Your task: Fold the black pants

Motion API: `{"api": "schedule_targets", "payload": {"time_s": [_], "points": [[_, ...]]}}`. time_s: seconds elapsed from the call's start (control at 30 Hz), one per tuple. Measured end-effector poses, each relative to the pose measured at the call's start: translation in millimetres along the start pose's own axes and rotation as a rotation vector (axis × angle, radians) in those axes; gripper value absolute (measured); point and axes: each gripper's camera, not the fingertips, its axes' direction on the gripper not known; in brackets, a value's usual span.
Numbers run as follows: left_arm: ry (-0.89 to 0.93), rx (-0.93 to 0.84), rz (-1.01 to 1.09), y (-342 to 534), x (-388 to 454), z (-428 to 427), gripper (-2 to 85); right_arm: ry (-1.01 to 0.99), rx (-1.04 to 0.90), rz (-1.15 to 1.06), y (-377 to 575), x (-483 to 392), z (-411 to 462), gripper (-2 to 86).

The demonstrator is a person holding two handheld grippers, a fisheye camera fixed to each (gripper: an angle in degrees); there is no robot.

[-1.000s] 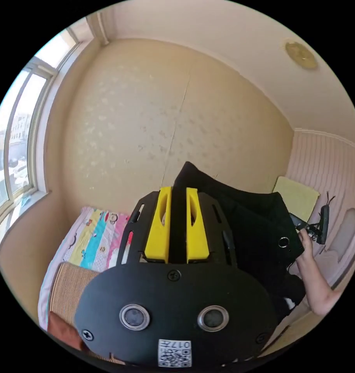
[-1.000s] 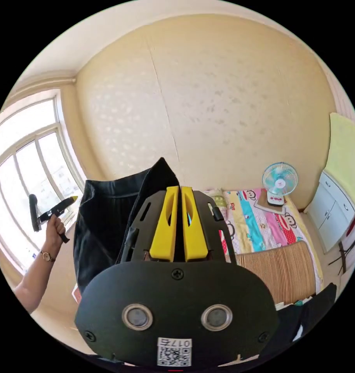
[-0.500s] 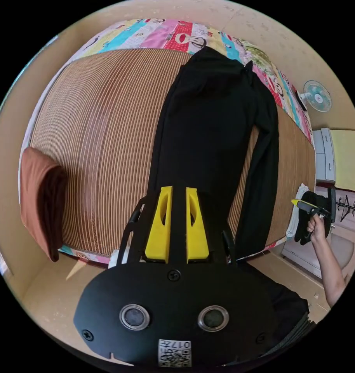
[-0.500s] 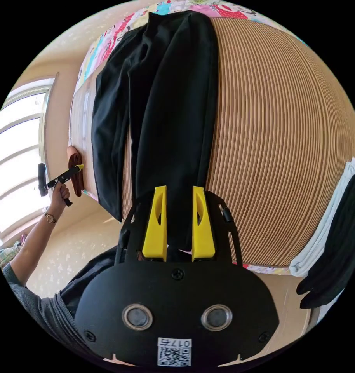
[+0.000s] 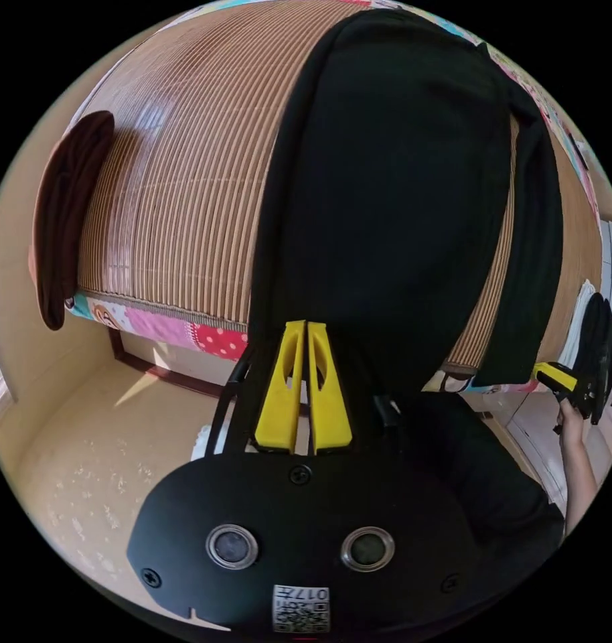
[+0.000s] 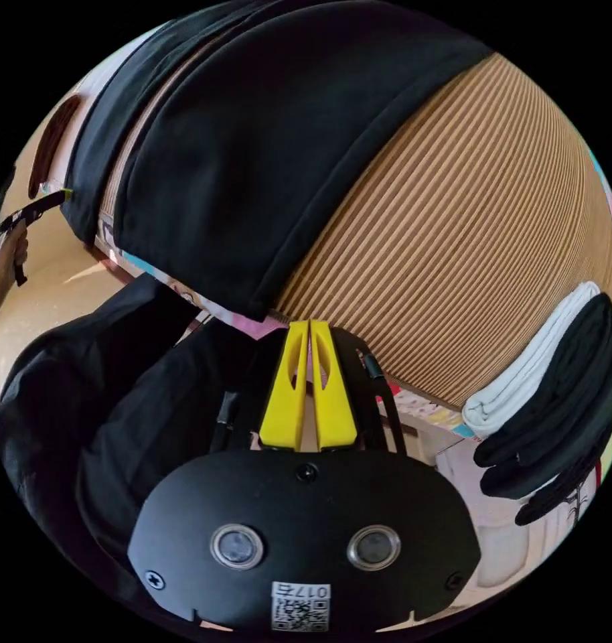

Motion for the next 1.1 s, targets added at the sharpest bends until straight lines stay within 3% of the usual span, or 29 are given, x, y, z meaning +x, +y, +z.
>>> {"api": "schedule_targets", "payload": {"time_s": [0.1, 0.17, 0.3, 0.4, 0.57, 0.63, 0.77, 0.93, 1.1], "points": [[0.086, -0.121, -0.091, 2.2, -6.2, 4.4, -0.8, -0.314, 0.238, 0.101, 26.2, 40.9, -41.3, 2.4], [0.196, -0.176, -0.143, 4.8, -15.3, 8.0, -0.7, -0.401, 0.304, 0.145, 30.4, 57.7, -55.4, 3.9], [0.329, -0.194, -0.15, 7.4, -24.7, 3.8, -0.6, -0.315, 0.178, 0.144, 8.4, 66.3, -40.4, 9.3], [0.342, -0.274, -0.067, 1.6, -17.6, 3.7, -0.5, -0.142, 0.119, 0.108, 12.4, 61.2, -44.3, 7.5], [0.312, -0.28, 0.146, -6.2, 4.8, -12.6, -0.5, -0.319, 0.268, -0.068, 72.6, 91.5, -60.7, 3.4], [0.363, -0.258, 0.243, -6.8, 15.0, -22.5, -0.5, -0.412, 0.321, 0.067, 103.5, 134.8, -56.0, 2.9], [0.482, -0.231, 0.286, -9.6, 25.9, -34.1, -0.4, -0.358, 0.319, 0.373, 162.3, 211.4, -28.3, 2.4], [0.502, -0.105, 0.32, -18.9, 65.1, -66.9, 1.1, -0.349, 0.343, 0.231, 192.5, 201.9, -51.7, 2.6], [0.554, -0.042, 0.472, -28.4, 140.5, -111.7, 9.3, -0.565, 0.457, 0.004, 236.4, 154.7, -96.0, 2.6]]}}
